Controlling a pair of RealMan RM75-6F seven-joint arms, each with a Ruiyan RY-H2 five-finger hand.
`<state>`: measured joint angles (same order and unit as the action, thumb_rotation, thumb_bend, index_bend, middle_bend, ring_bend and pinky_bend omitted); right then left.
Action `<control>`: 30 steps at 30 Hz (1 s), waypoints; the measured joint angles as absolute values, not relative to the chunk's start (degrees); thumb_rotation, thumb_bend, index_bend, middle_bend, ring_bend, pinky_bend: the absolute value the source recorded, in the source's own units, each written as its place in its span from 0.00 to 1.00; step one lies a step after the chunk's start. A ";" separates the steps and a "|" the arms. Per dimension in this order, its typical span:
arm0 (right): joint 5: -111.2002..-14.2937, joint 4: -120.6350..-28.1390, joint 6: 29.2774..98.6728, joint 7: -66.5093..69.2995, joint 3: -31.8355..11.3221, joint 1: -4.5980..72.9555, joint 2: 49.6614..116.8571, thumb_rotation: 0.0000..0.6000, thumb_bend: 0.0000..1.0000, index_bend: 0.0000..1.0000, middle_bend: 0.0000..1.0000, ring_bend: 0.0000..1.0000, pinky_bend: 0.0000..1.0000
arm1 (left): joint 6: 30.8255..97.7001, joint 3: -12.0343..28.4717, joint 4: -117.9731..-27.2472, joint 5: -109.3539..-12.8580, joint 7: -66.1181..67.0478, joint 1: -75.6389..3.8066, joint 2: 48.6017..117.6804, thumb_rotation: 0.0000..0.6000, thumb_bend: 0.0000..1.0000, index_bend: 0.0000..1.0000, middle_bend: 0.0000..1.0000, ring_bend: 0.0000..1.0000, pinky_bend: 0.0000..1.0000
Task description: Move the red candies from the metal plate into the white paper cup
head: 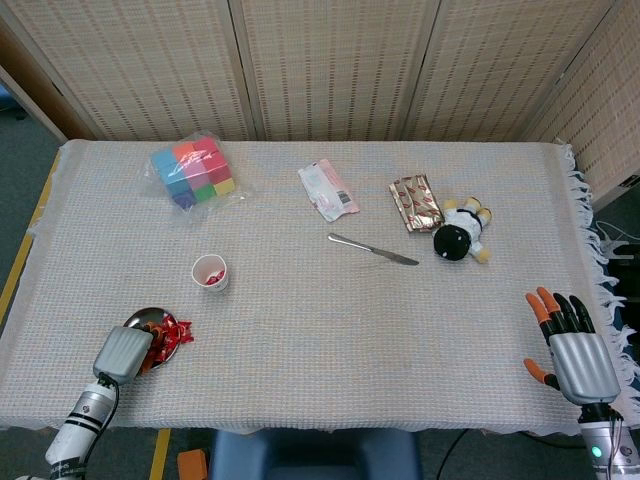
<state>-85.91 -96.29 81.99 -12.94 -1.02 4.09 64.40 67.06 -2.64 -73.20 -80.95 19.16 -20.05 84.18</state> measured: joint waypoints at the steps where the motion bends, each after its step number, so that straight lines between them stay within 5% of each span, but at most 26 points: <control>1: -85.92 -96.32 81.98 -12.96 -1.00 4.08 64.38 1.00 0.12 0.00 0.00 0.00 0.00 | 67.29 -2.59 -72.94 -81.13 18.94 -19.98 84.35 1.00 0.41 0.50 0.43 0.50 1.00; 16: -86.16 -96.60 82.20 -12.90 -0.83 3.91 64.13 1.00 0.11 0.00 0.00 0.00 0.00 | 70.23 -1.42 -70.53 -83.20 15.30 -19.24 85.77 1.00 0.64 0.72 0.68 0.62 1.00; 30: -86.15 -96.51 82.11 -12.39 -0.97 4.01 63.95 1.00 0.11 0.00 0.00 0.00 0.00 | 72.34 3.06 -79.54 -84.12 12.49 -21.26 81.10 1.00 0.66 0.74 0.71 0.65 1.00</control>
